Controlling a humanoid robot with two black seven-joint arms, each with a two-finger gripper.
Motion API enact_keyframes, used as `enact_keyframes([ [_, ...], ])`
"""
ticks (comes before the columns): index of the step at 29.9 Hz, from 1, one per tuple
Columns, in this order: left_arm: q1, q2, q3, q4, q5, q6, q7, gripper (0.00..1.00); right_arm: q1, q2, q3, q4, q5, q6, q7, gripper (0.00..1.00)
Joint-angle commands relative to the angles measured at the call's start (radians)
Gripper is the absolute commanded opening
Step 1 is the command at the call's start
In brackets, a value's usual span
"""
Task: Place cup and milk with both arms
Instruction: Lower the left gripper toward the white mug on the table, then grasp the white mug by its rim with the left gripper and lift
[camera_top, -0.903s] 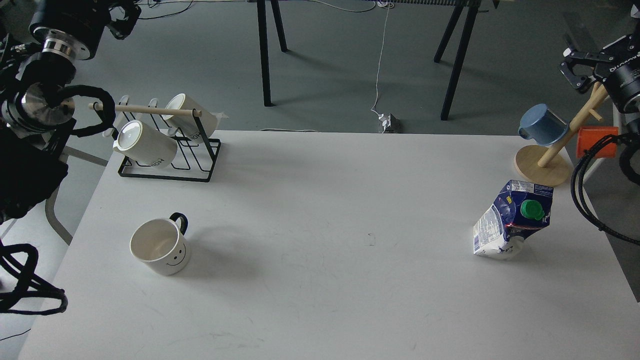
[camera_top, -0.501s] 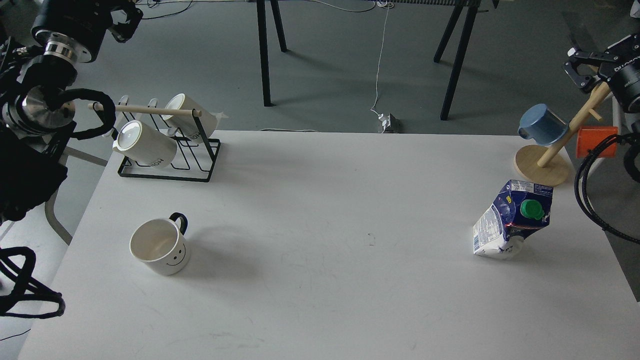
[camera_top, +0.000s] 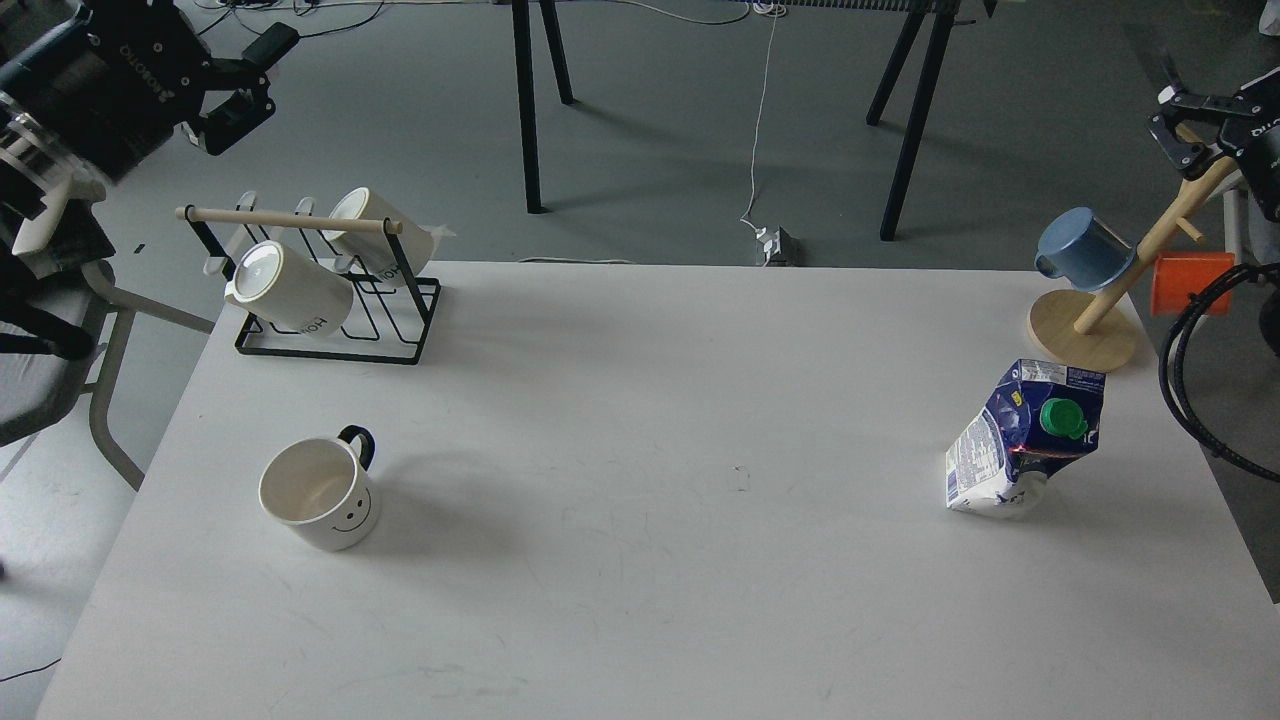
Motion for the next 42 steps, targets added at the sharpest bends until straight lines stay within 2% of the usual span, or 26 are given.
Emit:
enact_keyframes([
  [1,0.09,0.053,0.003,-0.054,0.145,0.008,-0.061,0.97,-0.001,0.0,0.0,0.001,0.0,0.0,0.001,0.99],
  [2,0.115,0.059,0.003,-0.067,0.179,0.017,-0.059,0.97,-0.002,0.0,0.0,0.002,0.0,0.0,0.001,0.99],
  [5,0.198,0.067,0.017,-0.12,0.347,0.118,-0.061,0.97,-0.01,0.0,0.001,0.009,0.001,0.0,0.001,0.99],
  [11,0.302,0.068,0.028,-0.129,0.749,0.244,-0.067,0.97,-0.012,0.0,0.001,0.039,0.001,0.0,0.001,0.99],
  [15,0.361,0.068,0.029,-0.124,0.987,0.272,-0.09,0.95,-0.012,-0.001,0.004,0.042,0.001,0.0,0.001,0.99],
  [21,0.41,0.059,0.029,-0.115,1.263,0.351,-0.092,0.92,-0.016,-0.02,0.003,0.042,0.001,0.0,0.001,0.99],
  [24,0.419,0.048,0.048,-0.046,1.346,0.362,-0.093,0.9,-0.024,-0.024,0.003,0.044,0.001,0.0,0.001,0.99],
  [29,0.419,-0.01,0.123,0.125,1.489,0.462,-0.115,0.85,-0.027,-0.027,0.004,0.044,0.001,0.0,0.001,0.99],
  [38,0.421,-0.099,0.138,0.235,1.497,0.479,-0.116,0.82,-0.028,-0.031,0.004,0.045,0.001,0.0,0.001,0.99],
  [42,0.421,-0.102,0.138,0.248,1.495,0.482,-0.118,0.73,-0.03,-0.031,0.004,0.045,0.001,0.0,0.001,0.99],
])
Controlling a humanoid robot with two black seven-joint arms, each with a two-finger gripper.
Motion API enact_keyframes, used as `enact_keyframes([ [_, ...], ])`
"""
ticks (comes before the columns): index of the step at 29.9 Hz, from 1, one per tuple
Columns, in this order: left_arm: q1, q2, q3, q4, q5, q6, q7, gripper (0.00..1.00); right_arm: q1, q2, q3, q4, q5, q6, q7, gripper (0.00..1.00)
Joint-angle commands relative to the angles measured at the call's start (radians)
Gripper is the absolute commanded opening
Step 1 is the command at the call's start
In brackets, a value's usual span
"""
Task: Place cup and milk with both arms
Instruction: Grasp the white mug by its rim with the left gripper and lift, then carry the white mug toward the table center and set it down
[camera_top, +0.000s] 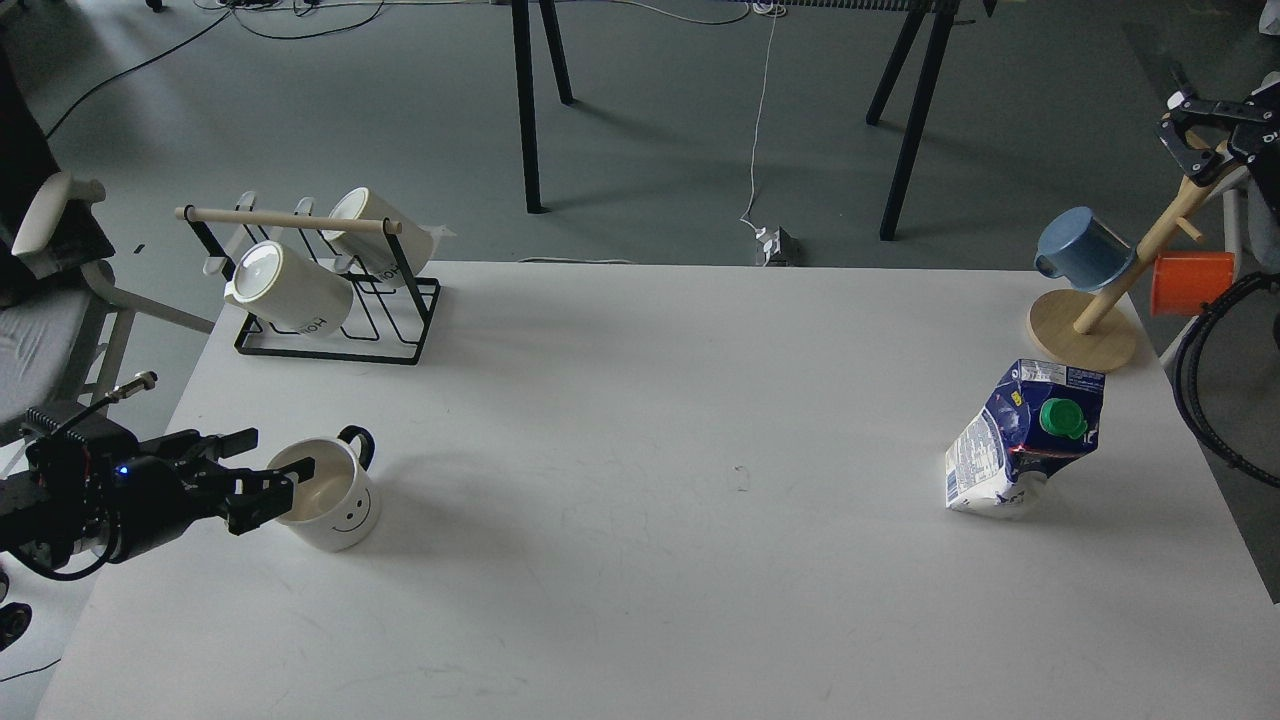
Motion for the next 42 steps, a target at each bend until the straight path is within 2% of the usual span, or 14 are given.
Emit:
enact_keyframes([
  [1,0.002,-0.004,0.0,0.013,-0.001,0.002,-0.004,0.69,0.001,0.001,0.0,0.002,0.0,0.0,0.0,0.99],
  [3,0.002,-0.004,0.0,0.014,-0.001,0.002,-0.007,0.6,-0.001,0.001,0.0,0.003,0.0,0.0,0.0,0.99],
  [12,0.002,-0.024,0.049,0.02,0.0,0.008,-0.022,0.32,-0.007,0.0,-0.001,0.014,0.0,0.0,0.0,0.99],
  [18,-0.009,-0.023,0.049,0.043,-0.001,0.024,-0.021,0.23,-0.015,-0.002,0.0,0.014,0.0,0.0,0.0,0.99],
  [24,-0.012,-0.018,0.049,0.034,0.0,0.024,-0.027,0.04,-0.015,-0.002,0.0,0.014,0.0,0.0,0.0,0.99],
  [26,-0.017,-0.017,0.048,0.025,0.0,0.024,-0.04,0.02,-0.016,-0.002,0.0,0.014,0.0,0.0,0.0,0.99],
  [31,-0.101,-0.009,0.049,-0.032,0.0,0.007,-0.04,0.01,-0.031,-0.003,0.002,0.014,0.0,0.0,0.0,0.99],
  [34,-0.173,-0.009,0.048,-0.088,0.0,-0.062,-0.039,0.01,-0.041,-0.013,0.012,0.014,0.0,0.0,0.0,0.99],
  [38,-0.296,-0.023,0.046,-0.197,0.0,-0.224,-0.025,0.01,-0.056,-0.019,0.038,0.014,0.0,0.0,0.0,0.99],
  [40,-0.349,-0.047,0.046,-0.248,0.0,-0.304,0.01,0.01,-0.059,-0.03,0.043,0.014,0.0,0.0,0.0,0.99],
  [42,-0.386,-0.13,0.048,-0.268,0.005,-0.366,0.059,0.02,-0.059,-0.033,0.043,0.014,0.0,0.0,0.0,0.99],
])
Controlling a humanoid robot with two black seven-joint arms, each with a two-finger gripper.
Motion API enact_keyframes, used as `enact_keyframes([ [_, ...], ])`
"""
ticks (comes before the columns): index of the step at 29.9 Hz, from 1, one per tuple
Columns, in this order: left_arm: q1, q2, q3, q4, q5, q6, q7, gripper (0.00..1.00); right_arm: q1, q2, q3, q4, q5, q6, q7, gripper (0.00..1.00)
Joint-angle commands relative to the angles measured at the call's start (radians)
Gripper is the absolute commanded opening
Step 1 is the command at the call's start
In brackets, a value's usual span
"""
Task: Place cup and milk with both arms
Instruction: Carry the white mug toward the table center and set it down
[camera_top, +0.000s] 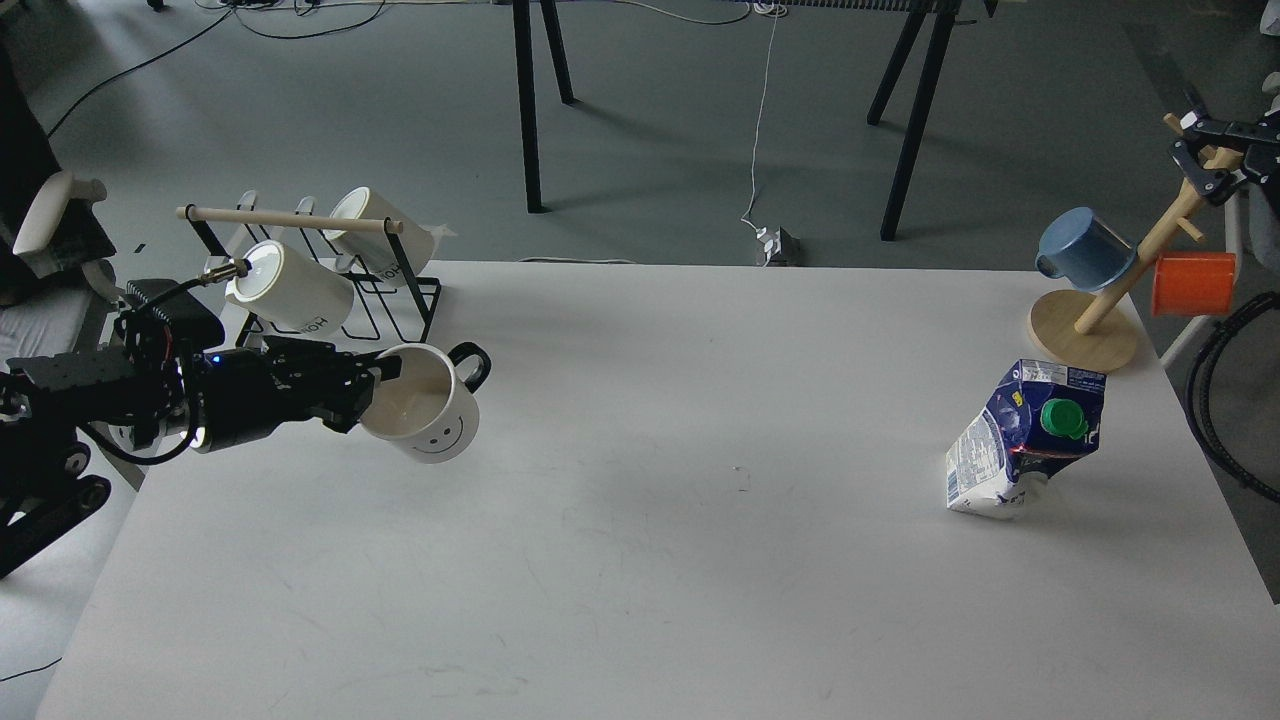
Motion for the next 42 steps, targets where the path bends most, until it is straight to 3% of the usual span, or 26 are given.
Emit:
enact_keyframes([
  [1,-0.079,-0.139,0.001,-0.046,0.015,-0.129,0.08,0.02,-0.002,-0.007,0.003,0.0,0.0,0.0,0.0,0.99],
  [6,-0.125,-0.327,0.011,-0.043,0.196,-0.267,0.133,0.02,-0.002,-0.03,0.006,0.0,0.002,0.0,0.0,0.99],
  [11,-0.113,-0.563,0.026,0.018,0.219,-0.299,0.162,0.02,-0.005,-0.047,0.032,0.0,0.002,0.0,0.0,0.99],
  [14,-0.102,-0.634,0.064,0.067,0.219,-0.299,0.203,0.03,-0.013,-0.051,0.043,0.0,0.002,0.0,0.0,0.99],
  [19,-0.099,-0.681,0.117,0.087,0.219,-0.299,0.241,0.03,-0.02,-0.057,0.049,0.0,0.002,0.0,0.0,0.99],
  [25,-0.085,-0.737,0.118,0.116,0.219,-0.298,0.318,0.07,-0.036,-0.057,0.05,0.002,0.005,0.0,0.0,0.99],
  [31,-0.059,-0.751,0.117,0.132,0.219,-0.292,0.323,0.08,-0.053,-0.056,0.063,0.012,0.005,0.0,0.002,0.99],
  [33,-0.058,-0.755,0.115,0.132,0.219,-0.291,0.326,0.14,-0.057,-0.056,0.072,0.014,0.005,0.0,0.003,0.99],
  [36,-0.058,-0.761,0.112,0.132,0.219,-0.29,0.337,0.34,-0.066,-0.057,0.081,0.014,0.005,0.0,0.003,0.99],
  [42,-0.058,-0.757,0.103,0.126,0.219,-0.29,0.341,0.36,-0.076,-0.057,0.084,0.014,0.005,0.0,0.002,0.99],
])
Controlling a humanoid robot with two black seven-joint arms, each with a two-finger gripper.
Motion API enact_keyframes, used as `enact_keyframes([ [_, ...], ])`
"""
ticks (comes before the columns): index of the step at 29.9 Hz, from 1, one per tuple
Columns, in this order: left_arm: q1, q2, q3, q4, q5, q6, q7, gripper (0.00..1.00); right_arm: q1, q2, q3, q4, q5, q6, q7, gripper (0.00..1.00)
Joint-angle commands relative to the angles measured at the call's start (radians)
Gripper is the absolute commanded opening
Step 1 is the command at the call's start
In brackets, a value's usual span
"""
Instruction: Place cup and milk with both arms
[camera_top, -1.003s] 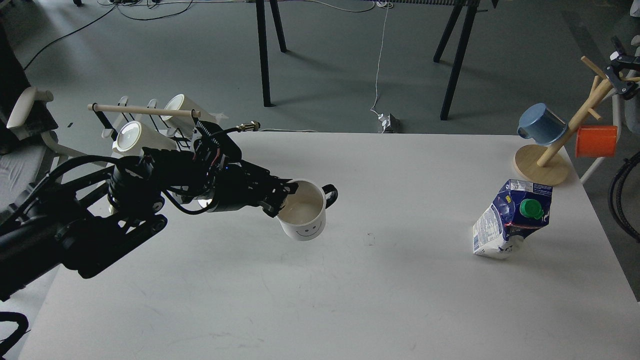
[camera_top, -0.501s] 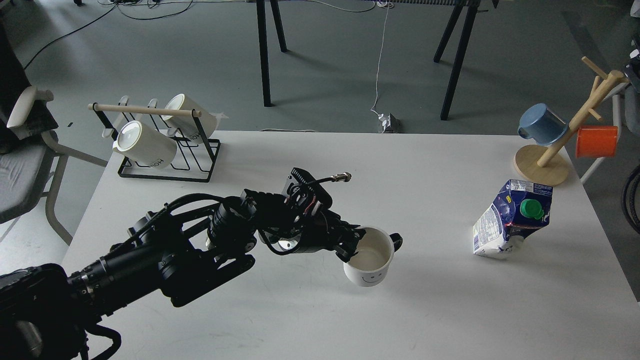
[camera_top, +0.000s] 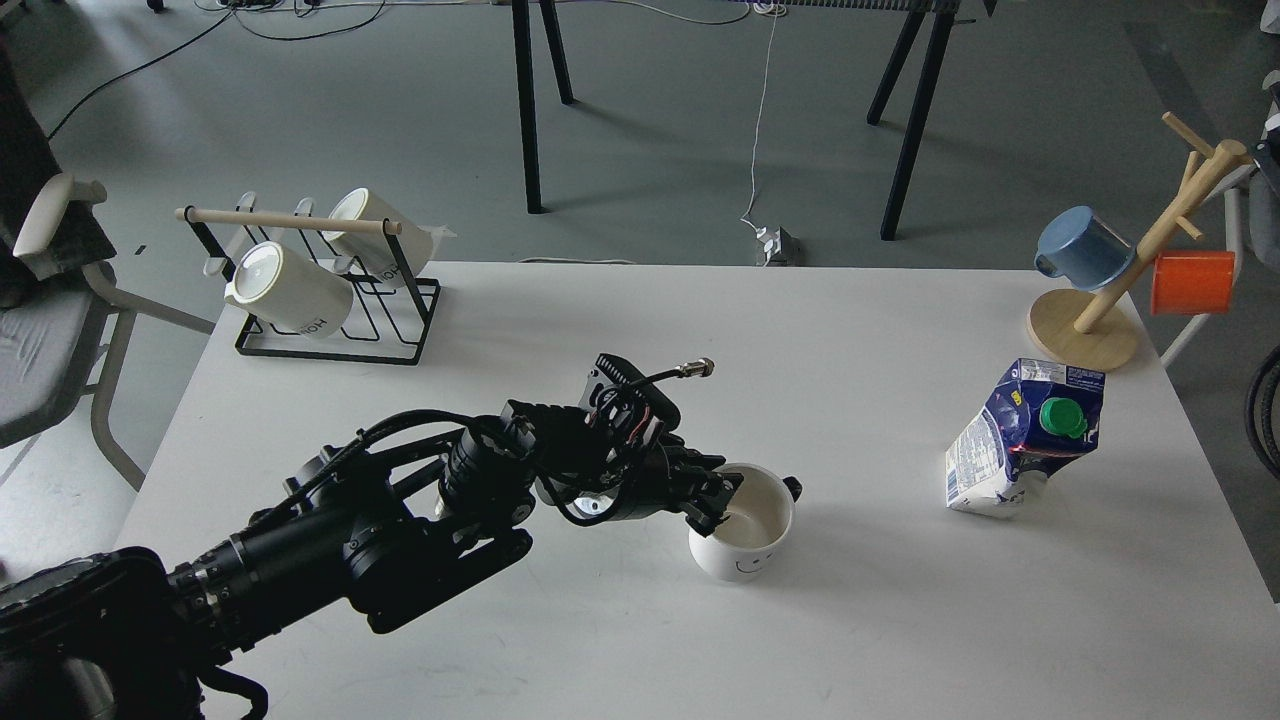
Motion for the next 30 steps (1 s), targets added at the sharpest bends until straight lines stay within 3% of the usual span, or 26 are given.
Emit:
enact_keyframes([
  [1,0.0,0.007,-0.005,-0.009,0.0,0.0,-0.001,0.38,-0.003,-0.001,0.002,0.0,0.0,0.0,-0.001,0.99],
  [5,-0.003,0.029,-0.043,-0.035,0.0,0.007,-0.006,0.55,-0.004,-0.022,0.0,-0.002,0.0,0.0,-0.003,0.99],
  [9,-0.003,0.07,-0.191,-0.064,0.0,0.012,-0.002,0.62,-0.013,-0.059,0.006,-0.002,0.014,0.0,-0.001,0.99],
  [11,-0.003,0.075,-0.302,-0.081,-0.087,0.018,-0.001,0.75,-0.044,-0.074,0.032,0.009,0.06,0.0,-0.008,0.99],
  [15,-0.003,0.099,-0.495,-0.093,-0.258,0.029,-0.01,0.85,-0.163,-0.115,0.045,0.148,0.141,0.0,-0.002,0.99],
  [19,0.002,0.107,-0.679,-0.087,-0.575,0.107,-0.007,0.97,-0.309,-0.125,0.091,0.299,0.172,0.0,0.008,0.99],
  [24,-0.001,0.204,-0.738,-0.007,-1.112,0.191,-0.013,0.99,-0.532,-0.117,0.195,0.466,0.175,0.0,0.014,0.99],
  [30,-0.006,0.314,-0.77,0.088,-1.589,0.198,-0.013,1.0,-0.763,-0.088,0.236,0.589,0.175,0.0,0.063,0.99],
])
